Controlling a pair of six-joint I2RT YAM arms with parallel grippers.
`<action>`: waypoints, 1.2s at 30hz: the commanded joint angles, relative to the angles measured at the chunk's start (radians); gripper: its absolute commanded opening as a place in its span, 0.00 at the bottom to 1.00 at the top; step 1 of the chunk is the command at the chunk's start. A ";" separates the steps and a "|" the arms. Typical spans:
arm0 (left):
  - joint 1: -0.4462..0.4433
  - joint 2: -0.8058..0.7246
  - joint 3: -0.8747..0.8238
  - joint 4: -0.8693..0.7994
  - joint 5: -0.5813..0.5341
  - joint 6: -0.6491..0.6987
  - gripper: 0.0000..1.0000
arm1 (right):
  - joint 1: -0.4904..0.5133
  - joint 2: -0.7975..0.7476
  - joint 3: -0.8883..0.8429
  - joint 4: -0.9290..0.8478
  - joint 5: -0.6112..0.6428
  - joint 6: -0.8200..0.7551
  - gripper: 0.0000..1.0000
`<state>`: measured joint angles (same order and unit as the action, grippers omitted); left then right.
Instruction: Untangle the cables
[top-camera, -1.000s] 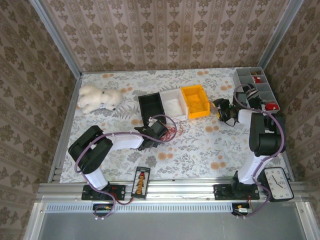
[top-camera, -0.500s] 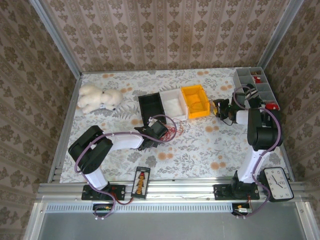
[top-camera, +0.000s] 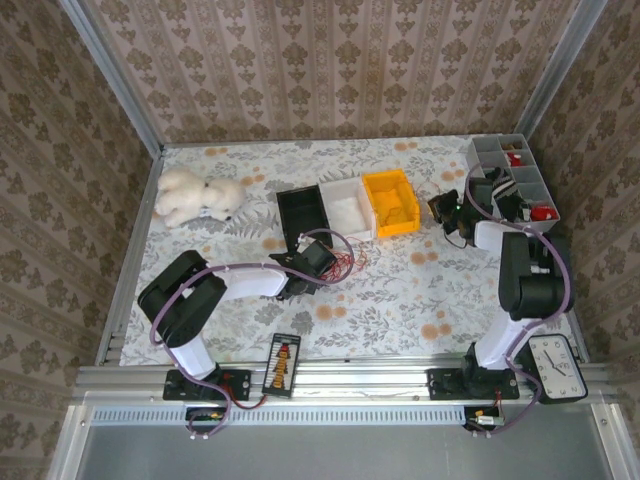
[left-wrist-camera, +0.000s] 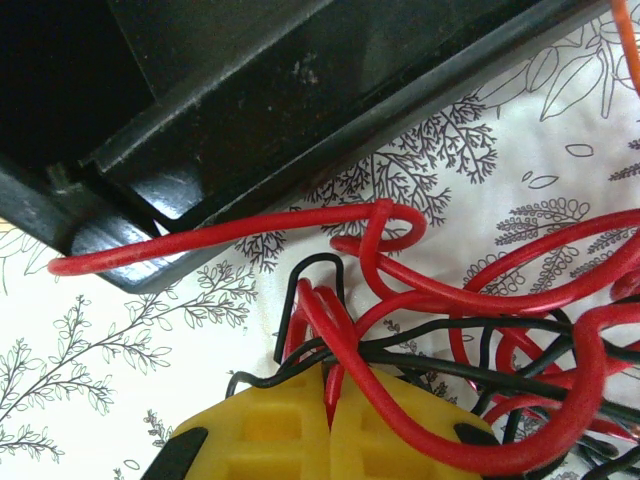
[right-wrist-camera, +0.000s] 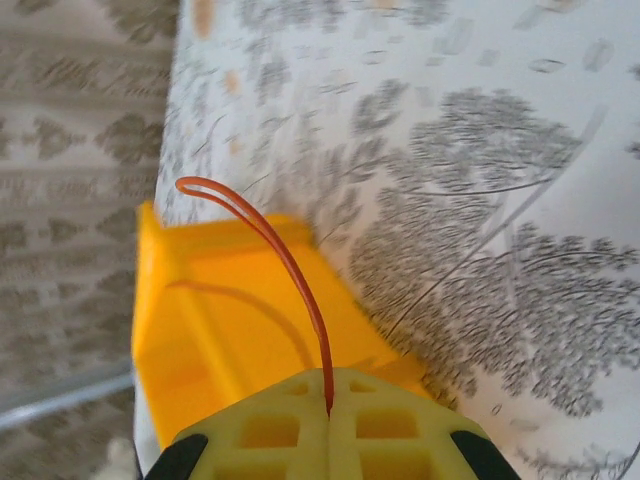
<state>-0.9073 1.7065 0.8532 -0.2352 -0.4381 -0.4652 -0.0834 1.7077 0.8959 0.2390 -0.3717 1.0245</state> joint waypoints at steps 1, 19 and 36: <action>0.013 0.027 -0.020 0.009 0.037 0.018 0.00 | 0.055 -0.077 0.028 -0.147 0.052 -0.257 0.00; 0.022 -0.002 -0.048 0.021 0.026 0.004 0.00 | 0.221 0.099 0.318 -0.416 0.250 -0.480 0.03; 0.038 -0.007 -0.059 0.025 0.036 -0.004 0.00 | 0.303 0.098 0.399 -0.568 0.626 -0.555 0.05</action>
<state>-0.8909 1.6886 0.8249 -0.1890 -0.4244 -0.4664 0.1989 1.8038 1.2507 -0.2733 0.1612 0.5232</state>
